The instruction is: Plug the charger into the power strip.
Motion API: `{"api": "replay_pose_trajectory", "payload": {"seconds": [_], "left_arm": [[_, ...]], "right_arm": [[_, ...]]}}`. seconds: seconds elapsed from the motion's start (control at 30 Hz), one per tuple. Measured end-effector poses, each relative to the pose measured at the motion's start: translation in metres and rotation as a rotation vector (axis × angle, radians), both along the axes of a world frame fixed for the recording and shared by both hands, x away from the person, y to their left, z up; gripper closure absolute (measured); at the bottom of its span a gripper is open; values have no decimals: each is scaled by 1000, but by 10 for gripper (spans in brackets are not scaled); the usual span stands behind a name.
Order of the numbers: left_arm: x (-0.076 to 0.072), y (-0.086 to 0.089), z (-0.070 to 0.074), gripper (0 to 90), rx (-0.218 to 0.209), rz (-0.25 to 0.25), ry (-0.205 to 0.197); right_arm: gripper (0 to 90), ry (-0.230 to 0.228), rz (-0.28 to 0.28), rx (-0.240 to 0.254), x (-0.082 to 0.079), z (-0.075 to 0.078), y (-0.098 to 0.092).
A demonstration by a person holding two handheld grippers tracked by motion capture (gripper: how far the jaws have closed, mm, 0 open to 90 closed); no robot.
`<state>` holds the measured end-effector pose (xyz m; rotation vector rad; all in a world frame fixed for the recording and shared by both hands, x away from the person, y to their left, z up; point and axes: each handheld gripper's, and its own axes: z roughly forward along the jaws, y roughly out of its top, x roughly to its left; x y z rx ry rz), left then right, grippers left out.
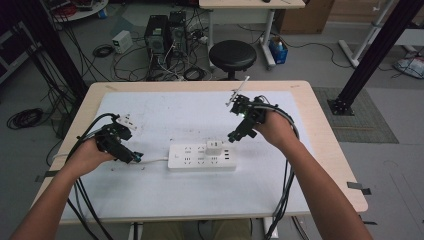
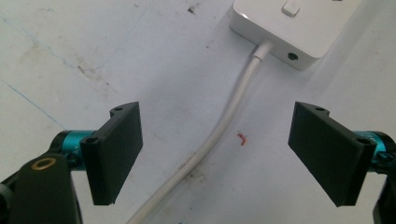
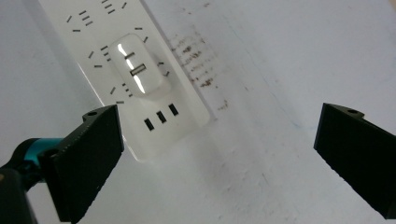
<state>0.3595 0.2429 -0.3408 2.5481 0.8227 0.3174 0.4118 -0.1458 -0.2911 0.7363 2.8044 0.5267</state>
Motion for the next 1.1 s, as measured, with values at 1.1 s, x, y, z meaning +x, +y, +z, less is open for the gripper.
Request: {"api": "replay_pose_trajectory", "payload": {"seconds": [1.1], "left_arm": [[-3,-1,8,178,3,30,-47]], "right_arm": [[8,-22,-132,20,-23,6,-66]]}}
